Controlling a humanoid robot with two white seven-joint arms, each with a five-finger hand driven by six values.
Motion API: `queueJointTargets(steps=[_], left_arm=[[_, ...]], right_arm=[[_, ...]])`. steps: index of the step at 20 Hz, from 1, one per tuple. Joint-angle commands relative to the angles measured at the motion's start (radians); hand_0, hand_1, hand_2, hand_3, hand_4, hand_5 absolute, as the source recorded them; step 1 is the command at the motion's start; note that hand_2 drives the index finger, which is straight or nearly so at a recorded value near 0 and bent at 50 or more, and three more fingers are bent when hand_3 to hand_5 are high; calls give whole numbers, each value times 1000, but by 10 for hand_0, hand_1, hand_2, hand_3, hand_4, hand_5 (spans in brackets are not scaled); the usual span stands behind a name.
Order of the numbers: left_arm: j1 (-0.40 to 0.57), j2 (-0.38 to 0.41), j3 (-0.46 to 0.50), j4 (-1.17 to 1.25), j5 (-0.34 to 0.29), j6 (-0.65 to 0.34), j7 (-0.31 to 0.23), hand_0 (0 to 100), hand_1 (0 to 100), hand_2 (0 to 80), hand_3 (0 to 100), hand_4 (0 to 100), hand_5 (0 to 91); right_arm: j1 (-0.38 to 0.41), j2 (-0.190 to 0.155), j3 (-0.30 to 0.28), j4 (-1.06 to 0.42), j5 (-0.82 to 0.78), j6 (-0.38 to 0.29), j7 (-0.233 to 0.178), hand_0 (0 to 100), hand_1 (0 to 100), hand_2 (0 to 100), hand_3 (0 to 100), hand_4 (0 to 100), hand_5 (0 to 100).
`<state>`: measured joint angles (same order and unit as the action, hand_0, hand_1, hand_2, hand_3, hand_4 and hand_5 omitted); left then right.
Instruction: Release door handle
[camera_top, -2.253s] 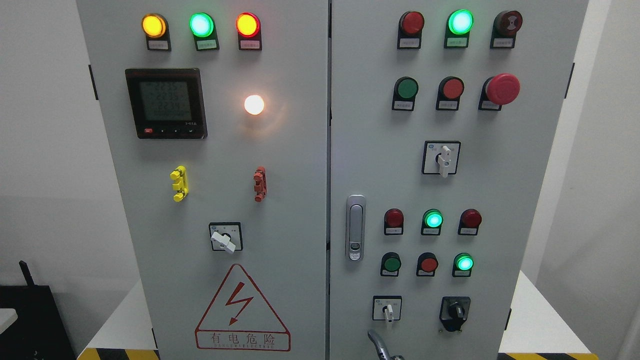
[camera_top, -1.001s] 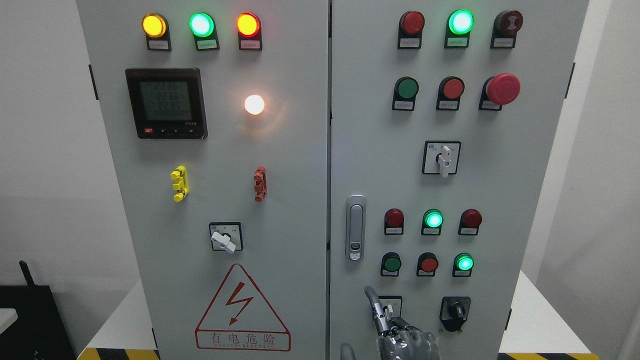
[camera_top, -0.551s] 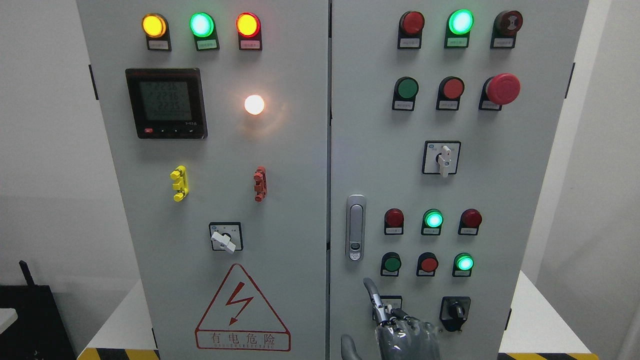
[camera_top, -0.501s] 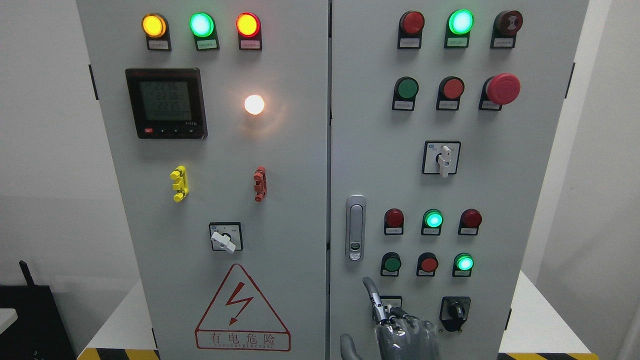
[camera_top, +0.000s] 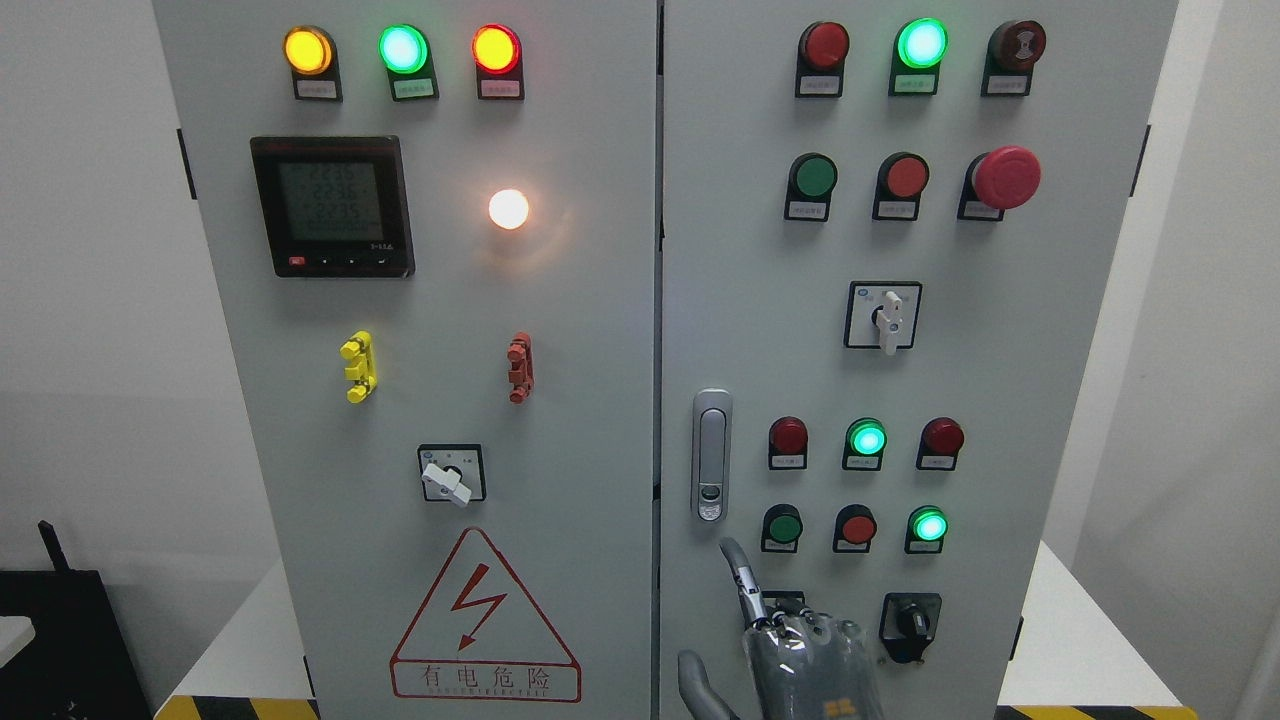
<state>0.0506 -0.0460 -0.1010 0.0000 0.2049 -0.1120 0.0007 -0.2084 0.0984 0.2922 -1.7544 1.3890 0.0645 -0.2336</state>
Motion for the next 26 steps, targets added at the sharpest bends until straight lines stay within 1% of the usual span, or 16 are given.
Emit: queueJointTargets(steps=[1,5,7,8,14,17,26], left_arm=[[0,0,0,-31,-1,0,1,120,389,0,0,0,0],[0,0,0,-31,-1,0,1,120,389,0,0,0,0],[0,0,1,-31,1,0,1,120,389,0,0,0,0],[0,0,0,-31,1,0,1,120,389,0,0,0,0],[0,0,0,-31,1,0,1,120,389,0,0,0,0],[0,0,0,-31,-1,0,1,120,389,0,0,0,0],[0,0,0,-31,-1,0,1,120,389,0,0,0,0]], right_arm=[[-31,7,-2,27,2,6,4,423,347,0,987,866,957],[-43,9,-1,41,2,6,7,422,343,0,979,865,958],[-45,10,-1,41,4,6,26,421,342,0,978,864,958],[-46,10,-1,42,2,8,28,422,340,0,978,864,958],[-55,10,-2,64,4,9,28,421,337,0,976,859,957],[-68,10,-4,70,4,31,30,420,337,0,975,856,956],[-81,10,1,79,4,31,33,418,336,0,972,853,950]])
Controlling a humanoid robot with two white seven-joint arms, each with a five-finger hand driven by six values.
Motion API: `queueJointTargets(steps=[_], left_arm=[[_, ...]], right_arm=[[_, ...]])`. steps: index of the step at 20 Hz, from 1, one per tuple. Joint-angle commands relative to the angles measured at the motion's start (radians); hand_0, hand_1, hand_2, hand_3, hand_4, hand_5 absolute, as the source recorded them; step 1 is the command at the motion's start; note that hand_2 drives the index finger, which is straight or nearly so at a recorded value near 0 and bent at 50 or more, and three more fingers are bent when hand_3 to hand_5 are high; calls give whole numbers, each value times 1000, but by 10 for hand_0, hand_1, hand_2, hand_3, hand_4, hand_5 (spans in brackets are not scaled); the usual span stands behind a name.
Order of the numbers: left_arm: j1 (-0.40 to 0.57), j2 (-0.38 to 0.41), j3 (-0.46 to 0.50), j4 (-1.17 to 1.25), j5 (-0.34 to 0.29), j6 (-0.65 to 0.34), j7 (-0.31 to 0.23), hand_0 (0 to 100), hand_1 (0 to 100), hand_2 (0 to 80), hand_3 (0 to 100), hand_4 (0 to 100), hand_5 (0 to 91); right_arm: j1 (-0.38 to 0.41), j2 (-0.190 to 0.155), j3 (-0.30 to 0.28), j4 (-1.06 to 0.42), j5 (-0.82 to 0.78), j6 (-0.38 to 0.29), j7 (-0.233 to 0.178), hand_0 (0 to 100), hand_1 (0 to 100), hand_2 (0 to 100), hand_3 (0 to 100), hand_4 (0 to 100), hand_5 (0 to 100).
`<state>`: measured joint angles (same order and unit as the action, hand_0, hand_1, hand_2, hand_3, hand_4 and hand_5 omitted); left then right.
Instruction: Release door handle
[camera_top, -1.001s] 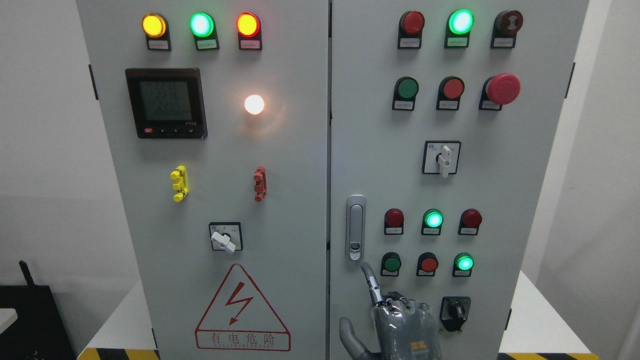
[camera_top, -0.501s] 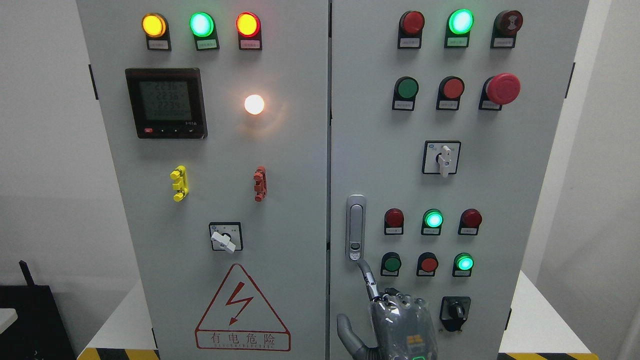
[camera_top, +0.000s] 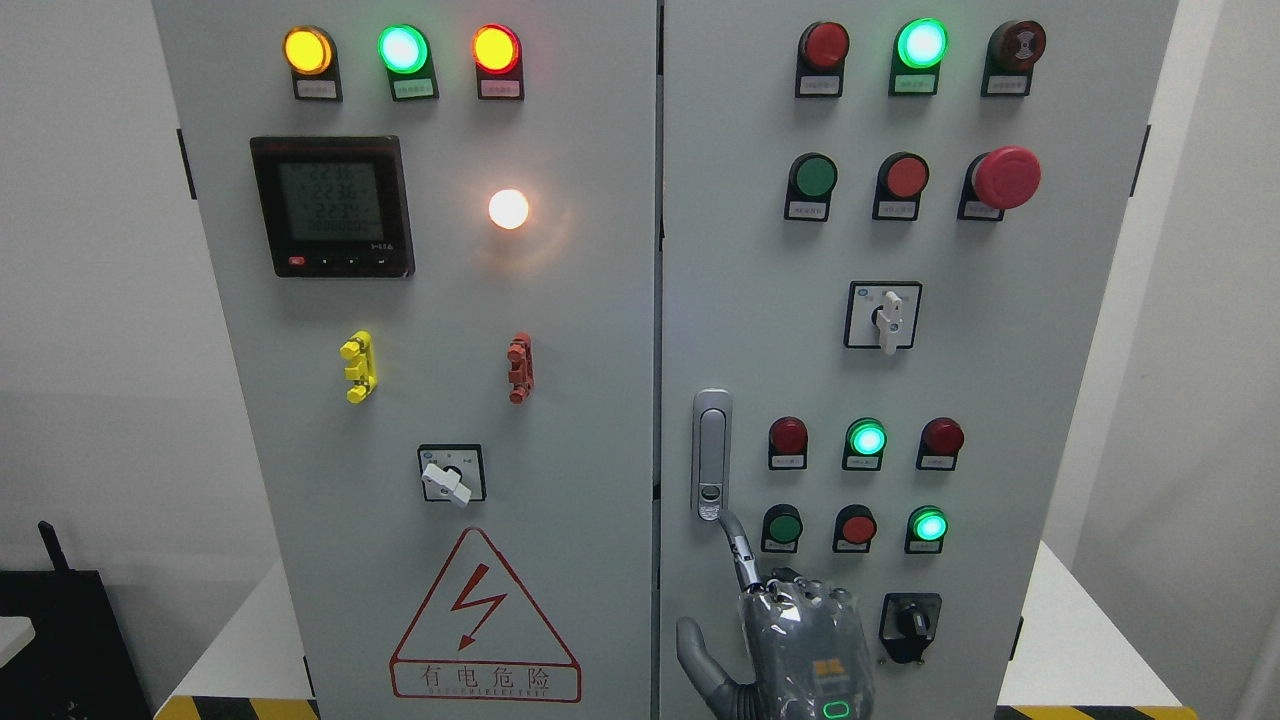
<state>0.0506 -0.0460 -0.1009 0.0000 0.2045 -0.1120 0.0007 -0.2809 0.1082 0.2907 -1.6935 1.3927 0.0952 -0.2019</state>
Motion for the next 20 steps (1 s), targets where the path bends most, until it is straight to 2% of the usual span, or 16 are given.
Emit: queueJointTargets(steps=[1,20], left_arm=[[0,0,0,-31,-1,0,1,120,389,0,0,0,0],[0,0,1,-31,1,0,1,120,389,0,0,0,0]], right_arm=[[-17,1,2,23,0,1,1,418,336,0,972,853,950],[-11,2,16,35,-1,0,-1,412,337,0,970,850,949]])
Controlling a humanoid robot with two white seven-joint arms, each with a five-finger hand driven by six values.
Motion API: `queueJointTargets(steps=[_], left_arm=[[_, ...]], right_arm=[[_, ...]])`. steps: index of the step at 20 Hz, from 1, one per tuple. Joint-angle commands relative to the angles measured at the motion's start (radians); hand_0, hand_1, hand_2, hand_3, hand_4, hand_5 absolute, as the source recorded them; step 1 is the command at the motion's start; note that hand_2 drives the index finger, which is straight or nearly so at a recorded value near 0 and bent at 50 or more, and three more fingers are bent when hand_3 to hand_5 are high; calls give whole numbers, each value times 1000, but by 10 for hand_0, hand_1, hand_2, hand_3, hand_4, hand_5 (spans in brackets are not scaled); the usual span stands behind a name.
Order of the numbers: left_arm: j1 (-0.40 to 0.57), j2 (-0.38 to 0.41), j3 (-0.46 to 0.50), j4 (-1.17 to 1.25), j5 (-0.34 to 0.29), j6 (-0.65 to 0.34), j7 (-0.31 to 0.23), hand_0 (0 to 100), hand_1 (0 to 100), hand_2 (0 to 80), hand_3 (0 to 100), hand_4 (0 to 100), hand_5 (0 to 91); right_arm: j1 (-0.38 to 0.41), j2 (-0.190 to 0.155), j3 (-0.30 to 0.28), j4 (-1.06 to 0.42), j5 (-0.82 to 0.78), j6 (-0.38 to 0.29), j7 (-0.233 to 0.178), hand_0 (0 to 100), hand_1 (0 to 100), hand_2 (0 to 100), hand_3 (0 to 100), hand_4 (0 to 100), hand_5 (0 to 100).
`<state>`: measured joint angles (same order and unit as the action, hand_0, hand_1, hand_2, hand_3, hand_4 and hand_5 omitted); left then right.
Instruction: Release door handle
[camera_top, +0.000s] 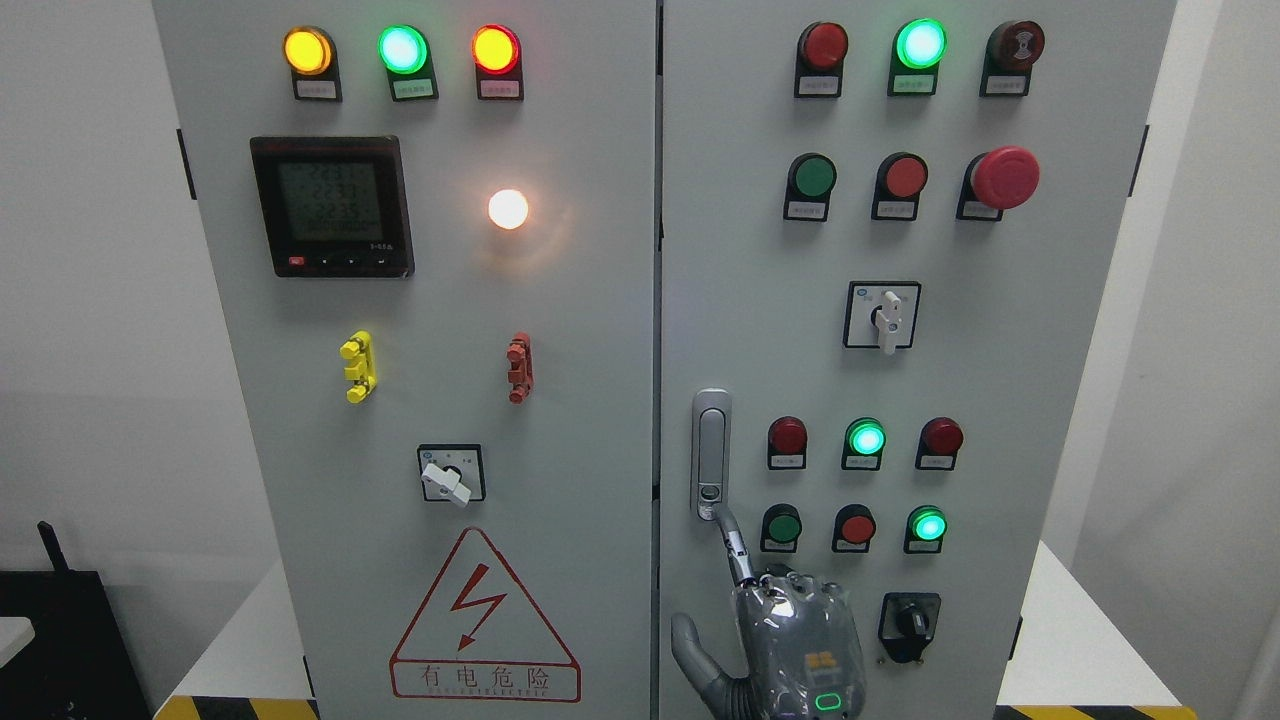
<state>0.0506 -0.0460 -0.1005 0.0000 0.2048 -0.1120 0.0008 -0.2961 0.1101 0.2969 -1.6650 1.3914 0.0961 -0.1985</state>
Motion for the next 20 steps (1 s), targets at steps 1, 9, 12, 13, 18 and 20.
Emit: queueJointTargets(steps=[1,9,12,13,18,20], left_arm=[[0,0,-1,-31,1,0,1,120,389,0,0,0,0],[0,0,1,-31,1,0,1,120,389,0,0,0,0],[0,0,-1,-31,1,0,1,120,389,0,0,0,0],[0,0,-1,-31,1,0,1,120,389,0,0,0,0],[0,0,1,-31,-1,0,1,120,389,0,0,0,0],[0,0,-1,-31,-1,0,1,120,389,0,0,0,0]], right_arm=[[5,2,13,7,0,-1,-5,412,337,0,970,851,949],[-2,0,10,16,1,1,-2,409,337,0,972,852,950],[-3,2,10,17,0,1,-2,409,337,0,971,852,950],[-3,2,10,17,1,1,-2,409,337,0,971,852,950],[-3,3,8,24,0,-1,-2,408,336,0,982,854,954],[-2,3,8,25,0,-1,-2,408,336,0,985,858,953]])
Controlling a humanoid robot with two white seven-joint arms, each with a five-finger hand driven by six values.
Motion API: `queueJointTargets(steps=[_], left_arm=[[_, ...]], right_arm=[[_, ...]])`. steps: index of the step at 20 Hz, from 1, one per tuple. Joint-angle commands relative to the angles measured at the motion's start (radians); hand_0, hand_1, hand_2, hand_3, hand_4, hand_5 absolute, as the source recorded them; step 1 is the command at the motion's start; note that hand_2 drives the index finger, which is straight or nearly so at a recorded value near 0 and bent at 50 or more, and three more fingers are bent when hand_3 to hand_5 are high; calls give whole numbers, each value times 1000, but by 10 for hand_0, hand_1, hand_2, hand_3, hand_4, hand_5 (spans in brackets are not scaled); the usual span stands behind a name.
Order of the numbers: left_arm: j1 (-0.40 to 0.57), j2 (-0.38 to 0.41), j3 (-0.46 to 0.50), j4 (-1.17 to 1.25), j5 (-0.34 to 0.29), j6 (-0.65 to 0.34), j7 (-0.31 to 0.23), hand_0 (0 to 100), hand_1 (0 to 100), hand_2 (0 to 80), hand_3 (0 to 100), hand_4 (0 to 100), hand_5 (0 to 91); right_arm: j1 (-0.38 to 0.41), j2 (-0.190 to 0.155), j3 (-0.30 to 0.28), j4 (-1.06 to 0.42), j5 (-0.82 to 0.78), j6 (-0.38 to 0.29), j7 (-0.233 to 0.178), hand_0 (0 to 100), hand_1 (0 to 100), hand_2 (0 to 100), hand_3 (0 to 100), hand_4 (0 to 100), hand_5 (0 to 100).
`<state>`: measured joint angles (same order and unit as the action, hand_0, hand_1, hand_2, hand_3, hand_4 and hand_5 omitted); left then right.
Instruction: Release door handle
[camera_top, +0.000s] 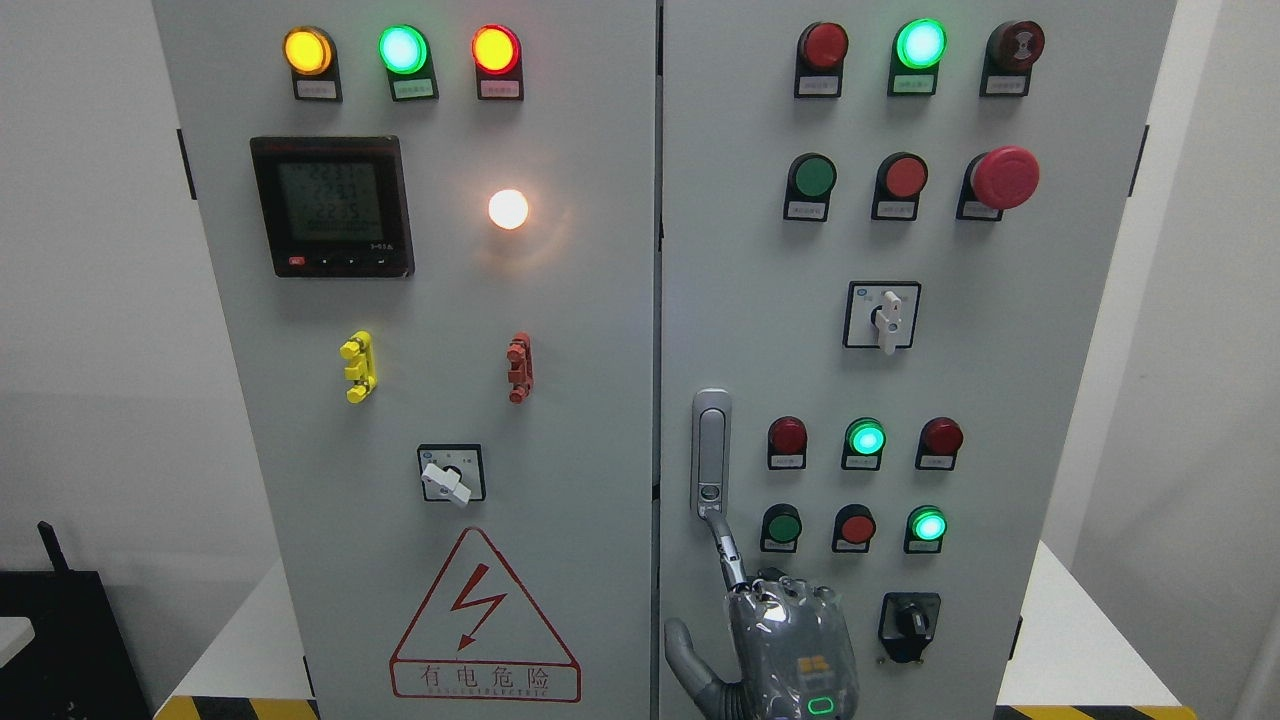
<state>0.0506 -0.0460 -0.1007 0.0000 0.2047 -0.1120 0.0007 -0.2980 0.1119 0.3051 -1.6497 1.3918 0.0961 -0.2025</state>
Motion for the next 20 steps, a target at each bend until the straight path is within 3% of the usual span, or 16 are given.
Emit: queueJointTargets(steps=[1,20], left_arm=[[0,0,-1,-31,1,0,1,120,389,0,0,0,0],[0,0,-1,-31,-1,0,1,120,389,0,0,0,0]], right_arm=[[0,2,2,10,0,-1,2,408,335,0,990,859,954],[-1,9,-1,22,0,-1,23,410,336,0,1000,874,961]])
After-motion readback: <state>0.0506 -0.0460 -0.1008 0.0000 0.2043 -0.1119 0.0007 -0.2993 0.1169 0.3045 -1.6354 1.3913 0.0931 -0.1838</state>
